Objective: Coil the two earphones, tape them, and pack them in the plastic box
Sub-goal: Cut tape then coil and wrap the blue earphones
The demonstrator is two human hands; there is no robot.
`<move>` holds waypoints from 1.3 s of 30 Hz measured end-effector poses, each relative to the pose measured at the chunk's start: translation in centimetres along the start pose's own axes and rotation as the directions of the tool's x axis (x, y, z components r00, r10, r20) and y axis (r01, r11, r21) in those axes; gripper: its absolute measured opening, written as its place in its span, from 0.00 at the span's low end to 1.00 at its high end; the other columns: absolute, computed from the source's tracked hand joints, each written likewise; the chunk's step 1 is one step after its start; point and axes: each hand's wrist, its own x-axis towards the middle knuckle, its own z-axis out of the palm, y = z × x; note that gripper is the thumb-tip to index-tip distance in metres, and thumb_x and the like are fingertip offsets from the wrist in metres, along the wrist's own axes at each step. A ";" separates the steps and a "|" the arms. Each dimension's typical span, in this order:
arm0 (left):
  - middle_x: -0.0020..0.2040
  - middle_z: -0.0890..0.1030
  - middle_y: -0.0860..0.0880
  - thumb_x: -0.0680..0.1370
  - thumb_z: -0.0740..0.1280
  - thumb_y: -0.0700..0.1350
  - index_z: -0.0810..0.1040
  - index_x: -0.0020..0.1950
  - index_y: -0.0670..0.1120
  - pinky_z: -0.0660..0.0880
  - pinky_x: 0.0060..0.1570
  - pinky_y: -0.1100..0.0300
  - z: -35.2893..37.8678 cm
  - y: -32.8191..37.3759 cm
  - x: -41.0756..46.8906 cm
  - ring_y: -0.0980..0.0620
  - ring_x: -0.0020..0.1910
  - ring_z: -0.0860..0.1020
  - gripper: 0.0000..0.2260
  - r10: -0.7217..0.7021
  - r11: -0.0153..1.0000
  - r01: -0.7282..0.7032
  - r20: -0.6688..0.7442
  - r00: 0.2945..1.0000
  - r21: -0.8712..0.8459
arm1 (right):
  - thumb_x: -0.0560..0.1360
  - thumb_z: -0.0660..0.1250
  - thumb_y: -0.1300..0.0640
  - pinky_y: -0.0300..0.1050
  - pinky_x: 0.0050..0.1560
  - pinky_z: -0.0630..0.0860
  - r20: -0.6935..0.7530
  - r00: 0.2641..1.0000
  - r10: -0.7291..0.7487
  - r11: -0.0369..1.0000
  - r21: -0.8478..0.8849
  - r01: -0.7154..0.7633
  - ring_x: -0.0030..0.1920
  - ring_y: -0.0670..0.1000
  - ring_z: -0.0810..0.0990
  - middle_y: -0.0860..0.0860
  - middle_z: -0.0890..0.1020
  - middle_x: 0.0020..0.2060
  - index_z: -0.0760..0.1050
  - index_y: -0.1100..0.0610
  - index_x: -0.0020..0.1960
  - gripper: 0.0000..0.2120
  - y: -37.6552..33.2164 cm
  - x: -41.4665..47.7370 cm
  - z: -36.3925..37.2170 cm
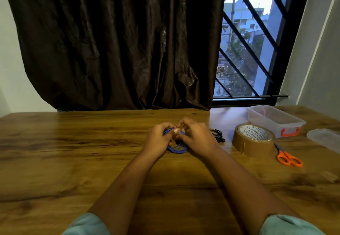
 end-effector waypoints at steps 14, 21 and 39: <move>0.41 0.84 0.48 0.72 0.72 0.37 0.79 0.41 0.53 0.79 0.42 0.55 -0.2 -0.1 0.3 0.51 0.40 0.82 0.10 0.066 0.993 -0.068 -0.024 0.998 -0.100 | 0.74 0.67 0.59 0.42 0.41 0.76 -0.084 0.996 0.016 1.000 0.017 -0.015 0.42 0.46 0.76 0.46 0.76 0.42 0.74 0.52 0.49 0.05 0.0 0.3 0.1; 0.38 0.83 0.53 0.75 0.68 0.40 0.76 0.48 0.55 0.76 0.40 0.59 -0.3 -0.4 0.3 0.57 0.38 0.80 0.09 0.105 0.990 -0.103 0.019 0.994 -0.095 | 0.71 0.72 0.54 0.41 0.39 0.73 -0.099 0.995 -0.033 0.998 0.049 0.038 0.42 0.44 0.76 0.44 0.77 0.40 0.70 0.48 0.51 0.14 0.2 0.2 0.1; 0.41 0.83 0.45 0.77 0.65 0.40 0.75 0.47 0.58 0.76 0.34 0.61 -0.1 0.0 0.2 0.54 0.37 0.82 0.11 0.117 0.976 -0.119 -0.023 0.993 -0.184 | 0.77 0.65 0.56 0.60 0.44 0.77 -0.023 0.999 0.037 0.850 0.527 -0.019 0.41 0.58 0.82 0.59 0.82 0.40 0.70 0.49 0.51 0.05 0.8 0.6 1.0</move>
